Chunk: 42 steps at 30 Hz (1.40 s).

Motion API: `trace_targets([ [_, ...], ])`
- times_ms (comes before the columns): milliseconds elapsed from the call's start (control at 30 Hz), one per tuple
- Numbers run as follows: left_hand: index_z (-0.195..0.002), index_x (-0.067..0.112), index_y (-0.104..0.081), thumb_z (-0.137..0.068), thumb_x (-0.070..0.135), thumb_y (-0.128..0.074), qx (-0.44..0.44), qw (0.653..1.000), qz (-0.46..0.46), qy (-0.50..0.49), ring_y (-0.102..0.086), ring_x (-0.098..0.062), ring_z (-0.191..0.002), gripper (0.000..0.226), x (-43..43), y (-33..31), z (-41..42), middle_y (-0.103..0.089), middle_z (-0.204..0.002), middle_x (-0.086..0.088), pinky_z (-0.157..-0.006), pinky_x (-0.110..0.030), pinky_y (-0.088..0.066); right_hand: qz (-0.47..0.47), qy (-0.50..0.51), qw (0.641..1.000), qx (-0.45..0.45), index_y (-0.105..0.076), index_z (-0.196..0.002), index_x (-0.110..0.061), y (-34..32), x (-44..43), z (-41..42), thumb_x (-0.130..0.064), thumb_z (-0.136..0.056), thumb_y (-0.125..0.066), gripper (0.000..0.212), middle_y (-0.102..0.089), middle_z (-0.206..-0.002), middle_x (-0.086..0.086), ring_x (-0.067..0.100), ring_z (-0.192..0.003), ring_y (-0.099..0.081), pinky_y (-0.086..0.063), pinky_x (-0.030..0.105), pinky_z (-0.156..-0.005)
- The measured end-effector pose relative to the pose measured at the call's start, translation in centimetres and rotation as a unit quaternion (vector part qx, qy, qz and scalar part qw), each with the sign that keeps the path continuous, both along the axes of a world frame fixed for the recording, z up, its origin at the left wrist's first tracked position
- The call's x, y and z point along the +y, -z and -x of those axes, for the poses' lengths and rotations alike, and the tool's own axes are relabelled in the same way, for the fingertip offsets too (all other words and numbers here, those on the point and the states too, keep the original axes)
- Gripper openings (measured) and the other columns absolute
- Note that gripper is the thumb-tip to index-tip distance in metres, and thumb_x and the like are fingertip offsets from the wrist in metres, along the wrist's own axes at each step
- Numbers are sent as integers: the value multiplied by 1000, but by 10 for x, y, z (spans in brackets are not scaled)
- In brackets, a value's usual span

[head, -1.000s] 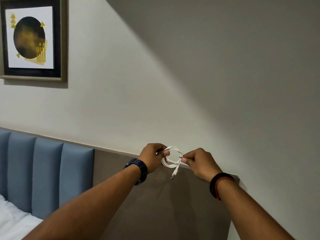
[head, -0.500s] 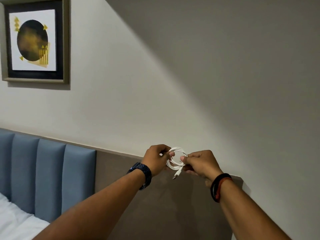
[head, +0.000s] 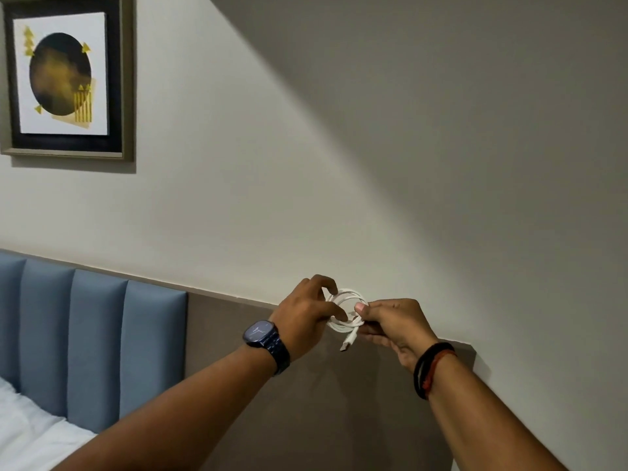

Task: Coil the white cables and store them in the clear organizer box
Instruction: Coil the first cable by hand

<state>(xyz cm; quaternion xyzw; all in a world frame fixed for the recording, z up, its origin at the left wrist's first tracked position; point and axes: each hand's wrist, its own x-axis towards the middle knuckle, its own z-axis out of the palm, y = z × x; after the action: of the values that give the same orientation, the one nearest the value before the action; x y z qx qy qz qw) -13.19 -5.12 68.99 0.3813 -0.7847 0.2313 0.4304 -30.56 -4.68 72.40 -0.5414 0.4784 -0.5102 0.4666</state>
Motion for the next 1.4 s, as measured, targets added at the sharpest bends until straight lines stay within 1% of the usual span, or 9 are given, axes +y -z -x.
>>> trace_targets([
  [100,-98,26,-71,-80,18,-51,-40,999,-26,11,-59,-20,-93,29,8,3,-8,-57,-121,-6,-64,-36,-56,-2,8,1000,-6,-70,-83,2,0,-1,1,-7,-80,-72,10,-74,-81,17,27,-73,-72,-60,38,-73],
  [167,-104,28,-69,-75,34,-56,-68,997,-39,2,-56,-17,-99,33,13,4,-10,-55,-124,-2,-67,-32,-56,-4,7,1000,-8,-70,-83,2,1,0,0,-7,-81,-71,9,-74,-83,17,27,-75,-72,-59,36,-71],
  [333,-98,31,-73,-70,72,-56,-82,995,21,-49,-60,-17,-90,53,16,6,-7,-64,-109,2,-67,-25,-50,-7,1,1000,-19,-69,-76,0,-1,3,-4,-5,-82,-69,8,-73,-78,13,22,-68,-70,-57,28,-60],
  [500,-86,25,-73,-90,44,-52,-47,995,75,-39,-57,-18,-76,29,11,9,-6,-67,-97,2,-60,-32,-47,-14,12,999,-38,-70,-75,0,-1,3,-6,-4,-81,-70,7,-73,-82,15,20,-68,-70,-56,23,-54],
  [700,-71,18,-70,-89,39,-52,105,990,69,-60,-56,-23,-77,33,1,5,1,-65,-91,0,-58,-37,-49,-1,6,999,-48,-70,-72,1,-3,6,-13,-2,-81,-70,9,-72,-87,16,24,-78,-71,-59,27,-64],
  [833,-72,21,-76,-79,46,-66,240,968,-51,-55,-52,-17,-93,27,-1,0,10,-56,-104,5,-70,-29,-43,8,22,998,-54,-70,-69,1,-3,5,-13,0,-80,-70,12,-72,-86,16,26,-80,-71,-60,27,-64],
  [967,-77,20,-77,-74,38,-76,365,913,-182,3,-56,-8,-96,18,6,-10,17,-54,-104,11,-78,-25,-45,12,29,998,-56,-70,-70,2,-2,4,-13,0,-80,-70,11,-72,-85,17,26,-79,-72,-60,29,-68],
  [1200,-100,17,-75,-86,30,-65,367,889,-267,55,-60,-17,-108,21,10,-14,20,-60,-125,0,-95,-34,-47,35,34,997,-58,-69,-64,4,-6,7,-15,1,-79,-70,15,-71,-78,16,26,-71,-70,-60,28,-65],
  [1400,-110,10,-70,-94,28,-53,345,878,-329,52,-58,-23,-111,29,13,-20,28,-64,-119,-5,-90,-27,-43,57,47,997,-35,-71,-71,4,-5,6,-15,0,-78,-72,8,-70,-75,17,24,-68,-69,-59,30,-68],
])
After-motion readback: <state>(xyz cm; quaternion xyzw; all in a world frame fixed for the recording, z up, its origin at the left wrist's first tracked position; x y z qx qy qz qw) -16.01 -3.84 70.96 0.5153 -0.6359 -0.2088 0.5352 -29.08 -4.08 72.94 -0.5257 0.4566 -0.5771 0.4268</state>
